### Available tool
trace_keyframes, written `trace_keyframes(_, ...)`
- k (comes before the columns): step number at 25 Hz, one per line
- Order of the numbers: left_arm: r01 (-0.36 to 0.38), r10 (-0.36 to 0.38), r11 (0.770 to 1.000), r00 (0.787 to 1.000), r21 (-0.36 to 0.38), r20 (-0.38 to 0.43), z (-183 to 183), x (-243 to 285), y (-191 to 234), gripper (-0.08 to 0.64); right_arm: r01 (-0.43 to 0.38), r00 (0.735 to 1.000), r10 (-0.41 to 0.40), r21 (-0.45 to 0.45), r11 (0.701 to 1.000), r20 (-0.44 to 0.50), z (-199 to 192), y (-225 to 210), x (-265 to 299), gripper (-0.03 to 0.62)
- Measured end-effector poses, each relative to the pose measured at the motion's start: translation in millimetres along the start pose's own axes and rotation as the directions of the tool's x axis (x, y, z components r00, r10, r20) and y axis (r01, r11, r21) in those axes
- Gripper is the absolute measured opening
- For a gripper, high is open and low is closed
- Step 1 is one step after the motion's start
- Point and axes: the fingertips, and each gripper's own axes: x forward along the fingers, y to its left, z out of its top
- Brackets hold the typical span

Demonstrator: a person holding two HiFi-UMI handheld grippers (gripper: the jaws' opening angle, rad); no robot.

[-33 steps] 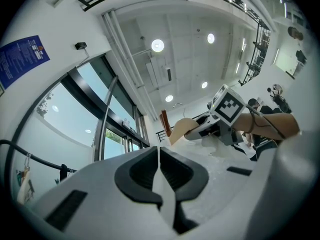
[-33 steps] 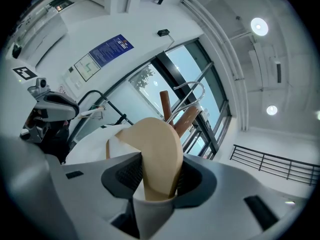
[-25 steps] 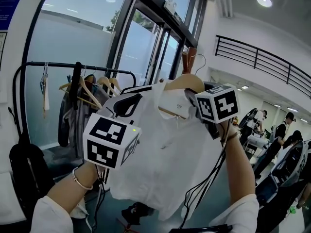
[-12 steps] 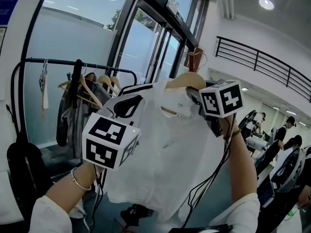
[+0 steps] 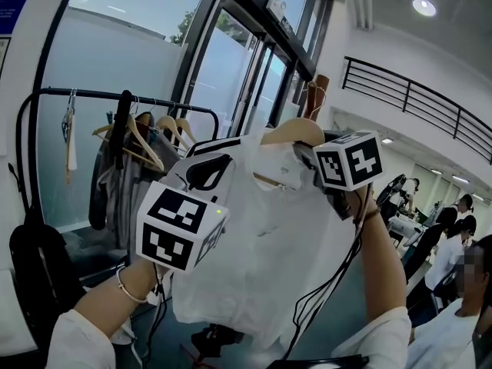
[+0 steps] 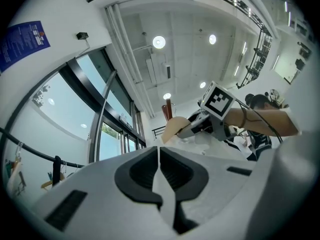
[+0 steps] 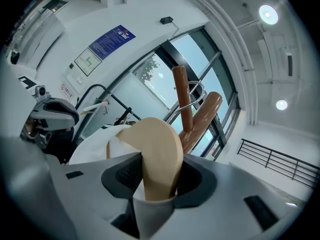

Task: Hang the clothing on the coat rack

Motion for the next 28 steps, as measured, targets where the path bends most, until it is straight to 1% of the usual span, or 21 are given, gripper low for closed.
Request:
trace_keyframes(5,0.018,-0.019,1.0,1.0,-0.016,-0.015,-8.9,2.8,-7.4,0.009,0.011,1.0,-0.011,-0.002,1.0,0.008,-0.7,-0.8,-1.4,0.181)
trace_keyframes(9,0.034,-0.034,0.999,0.999,-0.026,-0.017,-15.8,5.2,-12.8,0.009,0.002,1.0,-0.002,-0.001,1.0,-0.003,-4.0,2.7,0.2,0.187)
trace_keyframes(21,0.032,-0.033,0.999,0.999,-0.043,-0.028,-21.5,2.0,-20.6,0.009,-0.004,1.0,0.003,-0.005,1.0,-0.009,-9.6,7.0,-1.6,0.204)
trace_keyframes(28,0.028,-0.031,0.998,0.998,-0.062,-0.045,-31.8,1.0,-21.6,0.009,0.014,1.0,-0.014,0.001,1.0,0.004,-13.6,9.8,2.2,0.216)
